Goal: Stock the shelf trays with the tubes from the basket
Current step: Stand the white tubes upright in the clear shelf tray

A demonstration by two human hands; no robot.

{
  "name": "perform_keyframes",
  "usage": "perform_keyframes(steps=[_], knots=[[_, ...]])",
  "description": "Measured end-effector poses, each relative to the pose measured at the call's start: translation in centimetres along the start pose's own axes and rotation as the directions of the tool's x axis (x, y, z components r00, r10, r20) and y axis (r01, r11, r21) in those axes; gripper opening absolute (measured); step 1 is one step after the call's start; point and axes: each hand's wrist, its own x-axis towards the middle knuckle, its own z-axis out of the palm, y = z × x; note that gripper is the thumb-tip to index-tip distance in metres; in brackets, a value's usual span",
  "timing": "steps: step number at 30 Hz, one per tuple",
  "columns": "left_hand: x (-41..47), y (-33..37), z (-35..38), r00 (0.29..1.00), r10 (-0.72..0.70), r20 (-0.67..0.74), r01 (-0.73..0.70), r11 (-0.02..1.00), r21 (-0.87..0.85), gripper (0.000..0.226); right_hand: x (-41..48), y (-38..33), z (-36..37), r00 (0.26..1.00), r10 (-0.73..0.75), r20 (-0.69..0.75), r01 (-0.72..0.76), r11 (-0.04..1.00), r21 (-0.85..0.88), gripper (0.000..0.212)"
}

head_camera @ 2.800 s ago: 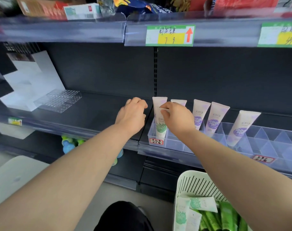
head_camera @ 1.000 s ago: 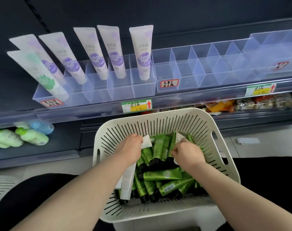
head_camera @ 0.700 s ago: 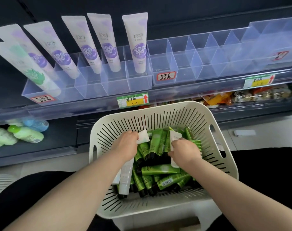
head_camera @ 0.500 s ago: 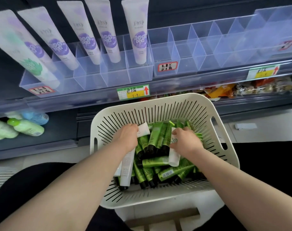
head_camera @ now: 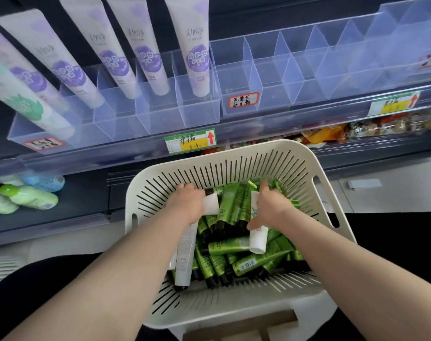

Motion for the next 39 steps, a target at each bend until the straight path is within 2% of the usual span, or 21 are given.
perform_keyframes(steps=[4, 7, 9, 12, 13, 16, 18, 21, 25, 29, 35, 39], knots=[[-0.9, -1.0, -1.0, 0.995, 0.088, 0.053, -0.082, 0.992, -0.096, 0.014, -0.4, 0.0, -0.5, 0.998, 0.051, 0.034, -0.055, 0.991, 0.120, 0.139], [-2.5, -0.7, -0.8, 0.988, 0.145, -0.061, -0.150, 0.985, -0.088, 0.013, -0.8, -0.6, -0.5, 0.997, 0.057, 0.045, -0.063, 0.988, 0.142, 0.135], [-3.3, -0.2, -0.9, 0.966, 0.169, -0.194, -0.193, 0.975, -0.111, 0.011, -0.6, -0.5, -0.1, 0.998, 0.048, -0.037, -0.040, 0.980, 0.195, 0.111], [-4.3, 0.8, -2.1, 0.939, 0.133, -0.316, -0.210, 0.953, -0.221, 0.011, -1.2, -0.3, -0.1, 0.978, -0.044, -0.204, 0.082, 0.979, 0.185, 0.039], [-4.6, 1.1, -2.5, 0.932, 0.109, -0.345, -0.207, 0.943, -0.262, 0.011, -1.5, -0.3, -0.1, 0.968, -0.080, -0.238, 0.124, 0.976, 0.177, 0.026], [-5.5, 1.6, -3.5, 0.912, 0.031, -0.410, -0.199, 0.906, -0.373, 0.019, -2.4, -0.5, -0.5, 0.938, -0.125, -0.324, 0.201, 0.956, 0.212, 0.009], [-6.3, 1.9, -4.2, 0.907, -0.017, -0.420, -0.195, 0.867, -0.458, 0.026, -3.2, -0.5, -0.7, 0.932, -0.128, -0.338, 0.223, 0.940, 0.258, 0.009], [-7.5, 2.1, -5.2, 0.898, -0.071, -0.435, -0.218, 0.786, -0.579, 0.032, -4.6, -0.6, -1.0, 0.912, -0.172, -0.373, 0.280, 0.924, 0.260, 0.025], [-9.6, 2.4, -6.6, 0.880, -0.079, -0.469, -0.243, 0.773, -0.586, 0.029, -6.9, -1.6, -1.8, 0.831, -0.270, -0.487, 0.402, 0.896, 0.190, 0.047], [-12.3, 2.5, -8.7, 0.822, -0.138, -0.552, -0.252, 0.781, -0.571, 0.028, -9.3, -3.2, -3.5, 0.722, -0.348, -0.598, 0.485, 0.871, 0.078, 0.037], [-16.9, 0.4, -14.2, 0.612, -0.252, -0.750, -0.301, 0.802, -0.516, 0.019, -13.9, -6.7, -7.6, 0.513, -0.438, -0.738, 0.608, 0.793, -0.048, 0.014], [-19.5, -2.5, -18.5, 0.470, -0.300, -0.830, -0.272, 0.846, -0.459, 0.029, -16.2, -9.8, -10.8, 0.447, -0.448, -0.774, 0.658, 0.751, -0.055, 0.015]])
